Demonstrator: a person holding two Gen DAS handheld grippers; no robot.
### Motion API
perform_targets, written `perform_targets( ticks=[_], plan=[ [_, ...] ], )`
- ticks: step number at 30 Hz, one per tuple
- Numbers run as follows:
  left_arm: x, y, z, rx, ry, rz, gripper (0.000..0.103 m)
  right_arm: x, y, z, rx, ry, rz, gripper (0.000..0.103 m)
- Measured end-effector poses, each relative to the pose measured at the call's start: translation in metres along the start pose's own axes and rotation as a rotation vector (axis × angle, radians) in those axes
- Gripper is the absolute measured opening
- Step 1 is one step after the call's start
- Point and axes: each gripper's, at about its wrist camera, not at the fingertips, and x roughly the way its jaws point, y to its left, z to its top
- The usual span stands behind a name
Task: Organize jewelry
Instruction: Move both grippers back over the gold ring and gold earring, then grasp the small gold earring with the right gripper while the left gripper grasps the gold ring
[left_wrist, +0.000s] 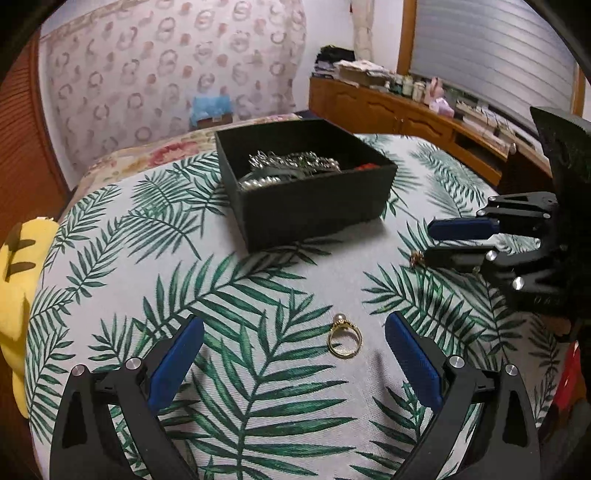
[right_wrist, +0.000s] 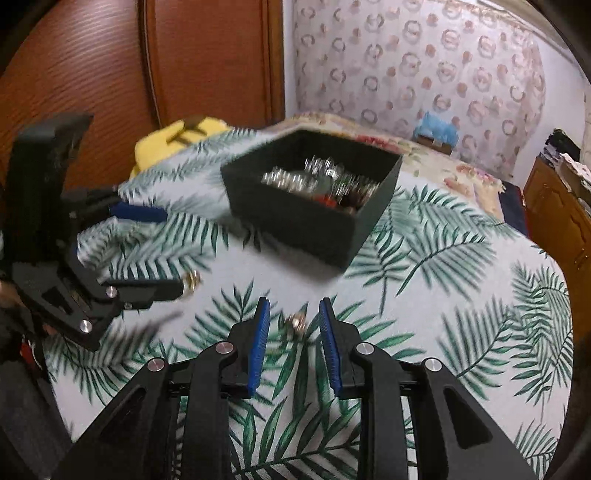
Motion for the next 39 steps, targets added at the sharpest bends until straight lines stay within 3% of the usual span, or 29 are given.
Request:
perform_targets(
  ticks=[10, 12, 15, 30, 35, 39],
  plan=[
    [0.015, -0.006, -0.002, 0.038, 0.074, 0.033, 0.095, 0.017, 0.002, -0.001, -0.010, 0.044, -0.021, 0.029],
    [0.015, -0.006, -0.003, 0.039, 0.074, 0.029, 0.095, 0.017, 0.003, -0.001, -0.019, 0.041, -0.027, 0.015],
    [0.014, -0.006, -0.003, 0.039, 0.074, 0.030, 0.096, 0.016, 0.002, -0.002, -0.016, 0.040, -0.030, 0.010],
    [0.013, -0.006, -0.003, 0.050, 0.077, 0.018, 0.096, -0.049, 0.011, -0.028, 0.102, -0.129, -0.002, 0.010],
    [0.011, -0.009, -0.004, 0.060, 0.077, 0.031, 0.095, -0.051, 0.009, -0.039, 0.129, -0.135, -0.011, 0.010],
    [0.002, -0.022, -0.003, 0.093, 0.045, 0.025, 0.083, -0.051, 0.005, -0.042, 0.147, -0.138, -0.010, 0.010]
  ],
)
